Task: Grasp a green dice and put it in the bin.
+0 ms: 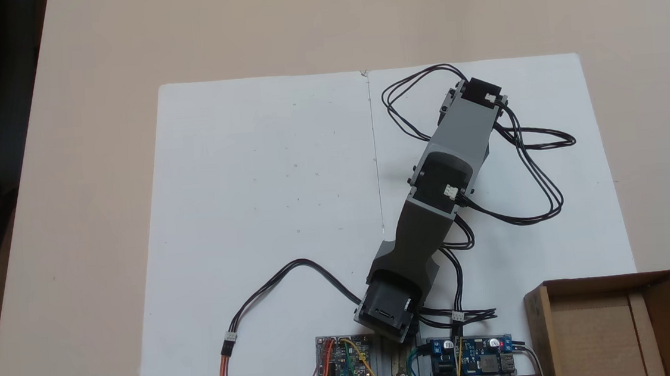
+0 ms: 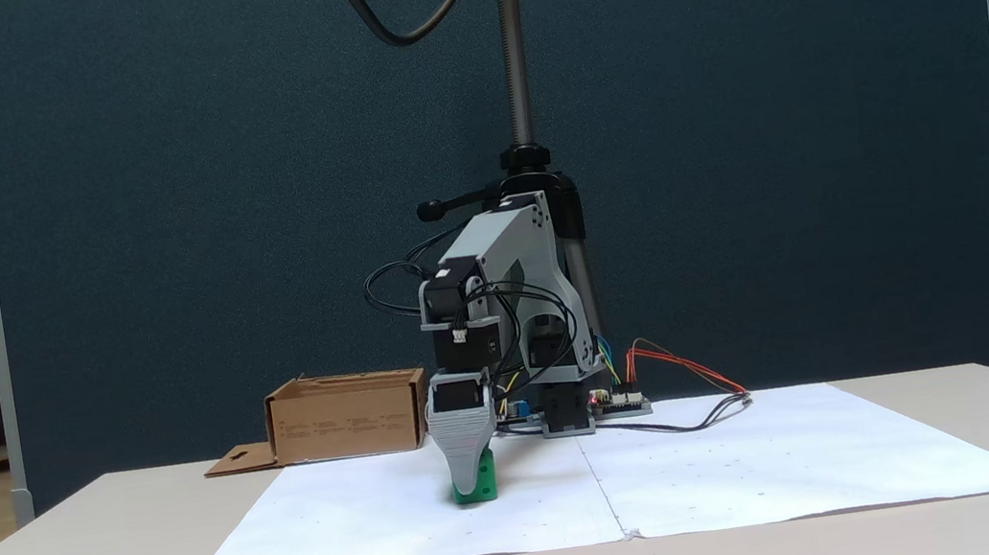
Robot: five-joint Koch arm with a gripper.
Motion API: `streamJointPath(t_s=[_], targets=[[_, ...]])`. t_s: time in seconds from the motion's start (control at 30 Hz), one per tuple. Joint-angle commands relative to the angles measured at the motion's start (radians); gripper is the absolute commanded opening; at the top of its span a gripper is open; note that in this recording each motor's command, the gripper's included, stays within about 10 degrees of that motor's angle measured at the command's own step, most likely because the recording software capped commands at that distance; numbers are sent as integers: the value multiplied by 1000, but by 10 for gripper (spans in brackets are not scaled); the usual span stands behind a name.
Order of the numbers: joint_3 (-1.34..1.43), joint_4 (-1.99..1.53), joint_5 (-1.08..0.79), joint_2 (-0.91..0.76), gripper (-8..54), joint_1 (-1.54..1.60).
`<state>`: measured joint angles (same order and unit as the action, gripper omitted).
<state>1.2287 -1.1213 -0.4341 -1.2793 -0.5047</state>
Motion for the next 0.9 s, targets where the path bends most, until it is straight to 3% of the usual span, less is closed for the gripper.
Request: streamJointPath(t_s=[0.0,0.17,0.3,0.63,0.87], targets=[[-12,8,-87,-25,371,-2],[2,49,-87,-25,251,-3],[3,61,-86,-25,117,-3],[-37,48,-5,-26,117,-6],[-441,-297,126,-28,117,-21]])
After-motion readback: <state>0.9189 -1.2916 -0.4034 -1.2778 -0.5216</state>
